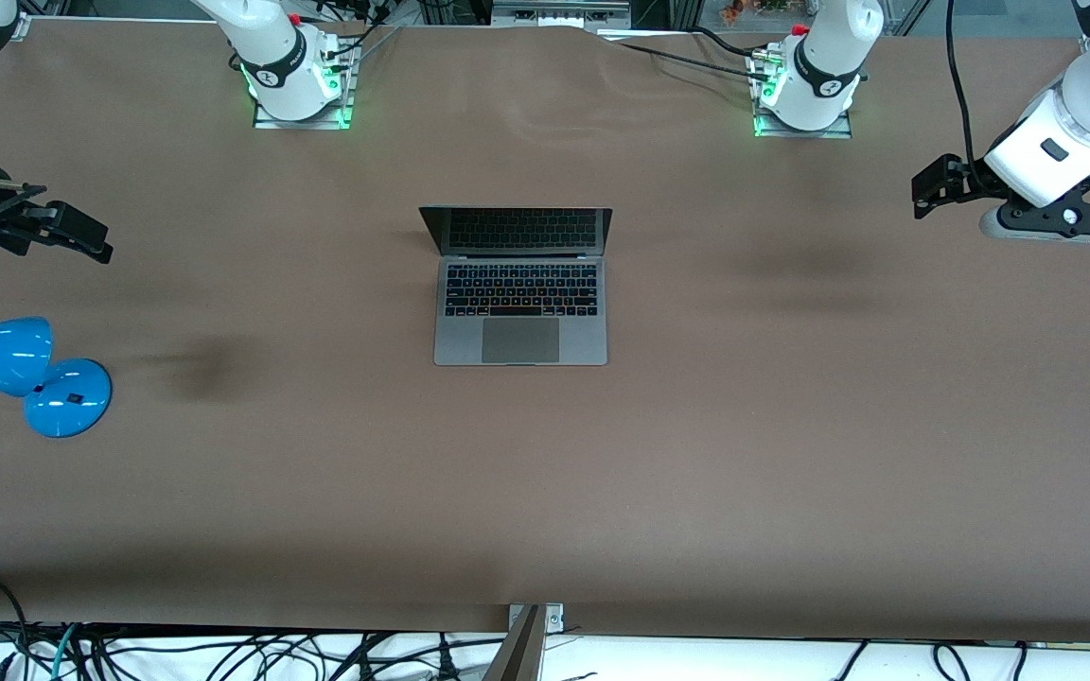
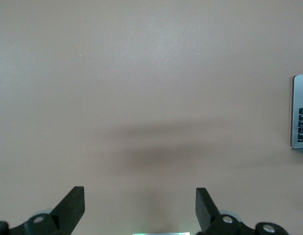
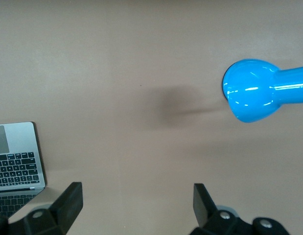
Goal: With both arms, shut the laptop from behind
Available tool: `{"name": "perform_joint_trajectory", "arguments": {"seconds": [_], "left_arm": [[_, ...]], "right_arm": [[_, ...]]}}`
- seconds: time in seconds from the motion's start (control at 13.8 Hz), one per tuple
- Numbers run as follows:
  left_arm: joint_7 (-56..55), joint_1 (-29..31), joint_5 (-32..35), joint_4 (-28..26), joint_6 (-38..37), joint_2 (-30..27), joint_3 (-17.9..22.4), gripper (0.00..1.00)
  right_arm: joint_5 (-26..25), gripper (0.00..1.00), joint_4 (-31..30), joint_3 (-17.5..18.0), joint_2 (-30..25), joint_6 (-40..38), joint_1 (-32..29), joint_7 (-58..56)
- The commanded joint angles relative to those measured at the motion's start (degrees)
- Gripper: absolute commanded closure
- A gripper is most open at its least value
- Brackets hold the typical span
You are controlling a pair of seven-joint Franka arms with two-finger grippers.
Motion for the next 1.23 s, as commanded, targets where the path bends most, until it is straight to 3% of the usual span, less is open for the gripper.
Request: {"name": "perform_joint_trajectory", "arguments": {"seconds": [0.0,0.72,1.16], "left_arm": [[-0.3,-0.2,-1.3,-0.2,0.3,-0.9,-1.6,0.0],[-20.1,-0.3,-4.5,0.5,0.5,-0.5,-13.9,0.0],[-29.6,-0.7,-6.7,1.3,0.5,2.9,-21.8,0.0]], "right_arm": [[0.9,0.0,-0.3,-0.5,-0.4,0.4,0.2,-0.6],[0.9,0.0,-0.3,-0.5,-0.4,0.5,0.2,-0.6],[1.0,0.0,-0.7,-0.1,-0.3,-0.2,0.6,-1.1]]}}
